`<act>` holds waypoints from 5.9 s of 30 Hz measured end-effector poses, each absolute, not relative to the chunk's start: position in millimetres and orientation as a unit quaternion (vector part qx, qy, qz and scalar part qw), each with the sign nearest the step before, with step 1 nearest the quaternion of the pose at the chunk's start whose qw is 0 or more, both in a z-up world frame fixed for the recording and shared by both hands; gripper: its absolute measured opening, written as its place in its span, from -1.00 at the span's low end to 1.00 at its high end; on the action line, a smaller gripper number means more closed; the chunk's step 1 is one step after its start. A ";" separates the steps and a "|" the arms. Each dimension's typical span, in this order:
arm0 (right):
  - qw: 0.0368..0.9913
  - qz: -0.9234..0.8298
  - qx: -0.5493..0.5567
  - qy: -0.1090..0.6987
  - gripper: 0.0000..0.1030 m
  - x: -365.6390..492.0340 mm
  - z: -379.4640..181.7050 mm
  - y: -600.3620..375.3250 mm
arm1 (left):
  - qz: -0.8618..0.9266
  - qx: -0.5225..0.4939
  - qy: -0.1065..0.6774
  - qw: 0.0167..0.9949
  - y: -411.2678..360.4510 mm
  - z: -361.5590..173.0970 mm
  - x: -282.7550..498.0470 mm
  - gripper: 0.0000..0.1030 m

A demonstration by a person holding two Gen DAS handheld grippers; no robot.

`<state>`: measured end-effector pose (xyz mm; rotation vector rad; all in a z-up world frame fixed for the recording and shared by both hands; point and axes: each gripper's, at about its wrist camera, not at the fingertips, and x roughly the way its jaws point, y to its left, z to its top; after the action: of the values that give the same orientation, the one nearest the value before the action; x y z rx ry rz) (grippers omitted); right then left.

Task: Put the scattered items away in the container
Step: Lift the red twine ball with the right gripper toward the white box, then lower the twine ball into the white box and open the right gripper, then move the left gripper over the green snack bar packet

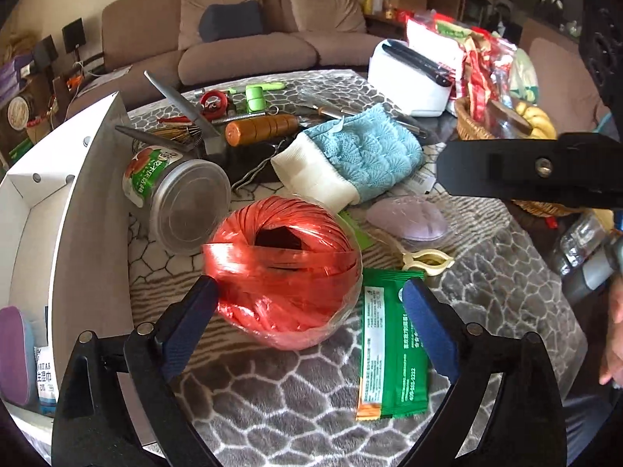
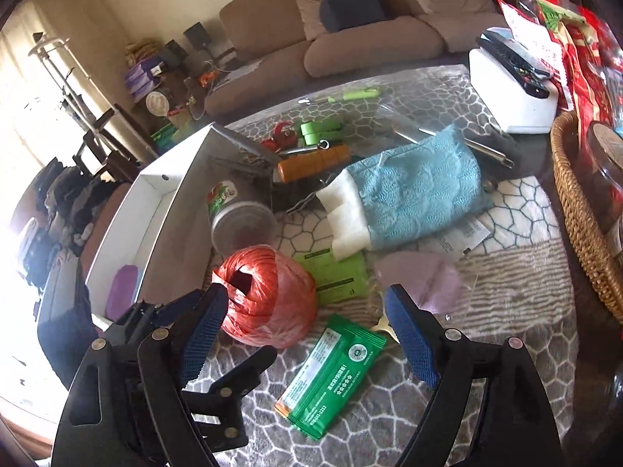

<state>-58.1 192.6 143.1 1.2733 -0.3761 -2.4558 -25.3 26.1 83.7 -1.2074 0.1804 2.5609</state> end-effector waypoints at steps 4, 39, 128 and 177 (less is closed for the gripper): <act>0.154 -0.871 0.451 -0.120 0.65 -53.9 129.9 211.1 | 0.903 -0.410 0.069 0.111 34.0 72.1 -40.4 1.00; 0.135 -0.868 0.464 -0.111 0.65 -35.8 74.5 244.3 | 0.911 -0.392 -0.067 0.109 0.9 72.1 -59.5 0.83; 0.404 -0.724 0.559 0.014 0.64 -97.3 155.1 -171.5 | 0.910 -0.393 -0.123 -0.051 -368.6 165.3 46.6 1.00; 0.125 -0.876 0.463 -0.057 0.65 25.8 175.9 245.6 | 0.887 -0.446 -0.005 0.123 7.8 145.7 56.5 1.00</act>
<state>25.8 245.6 175.9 1.3495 -0.1667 -2.5508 56.5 7.8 145.7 -1.3000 -0.0138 2.5873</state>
